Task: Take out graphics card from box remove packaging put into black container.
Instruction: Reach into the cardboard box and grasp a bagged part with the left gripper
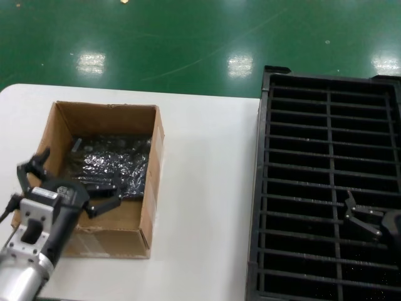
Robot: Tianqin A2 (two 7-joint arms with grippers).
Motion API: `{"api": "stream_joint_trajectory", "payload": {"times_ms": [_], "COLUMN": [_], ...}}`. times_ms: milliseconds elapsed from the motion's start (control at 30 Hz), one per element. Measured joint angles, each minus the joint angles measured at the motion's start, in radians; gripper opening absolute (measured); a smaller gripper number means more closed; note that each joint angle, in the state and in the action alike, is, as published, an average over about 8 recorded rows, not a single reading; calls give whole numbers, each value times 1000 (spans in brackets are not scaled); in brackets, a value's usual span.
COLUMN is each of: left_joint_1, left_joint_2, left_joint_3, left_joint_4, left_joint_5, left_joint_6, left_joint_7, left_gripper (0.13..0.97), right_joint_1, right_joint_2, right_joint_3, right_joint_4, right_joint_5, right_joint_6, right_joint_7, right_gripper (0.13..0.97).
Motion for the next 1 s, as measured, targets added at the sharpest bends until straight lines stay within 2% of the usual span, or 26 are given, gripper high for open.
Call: {"api": "stream_joint_trajectory", "payload": {"times_ms": [100,200,300,400,600,700,833,1000], "left_joint_1": [-62,-149,-257,-372,-594,-675,-730,-739], "left_joint_2": [-52,-101,-139,-160,-152,-139,-131,-136], "left_joint_3": [26,63,112,168,279,325,369,391], "left_joint_4": [34,96,187,297,542,643,722,743], "left_joint_5": [44,90,136,187,322,390,455,487], "left_joint_6": [32,97,179,254,345,373,407,437], "left_joint_7": [33,64,104,162,281,314,335,346], "left_gripper": [966,966,966,966,966,966,966,952], "right_joint_1": [0,0,0,0,0,0,0,0], "right_joint_2": [0,0,0,0,0,0,0,0], "right_joint_3": [0,0,0,0,0,0,0,0], "right_joint_4": [0,0,0,0,0,0,0,0], "right_joint_5": [0,0,0,0,0,0,0,0], "right_joint_6": [0,0,0,0,0,0,0,0], "right_joint_7": [0,0,0,0,0,0,0,0], "right_gripper": [966,966,966,966,966,966,966,966]}}
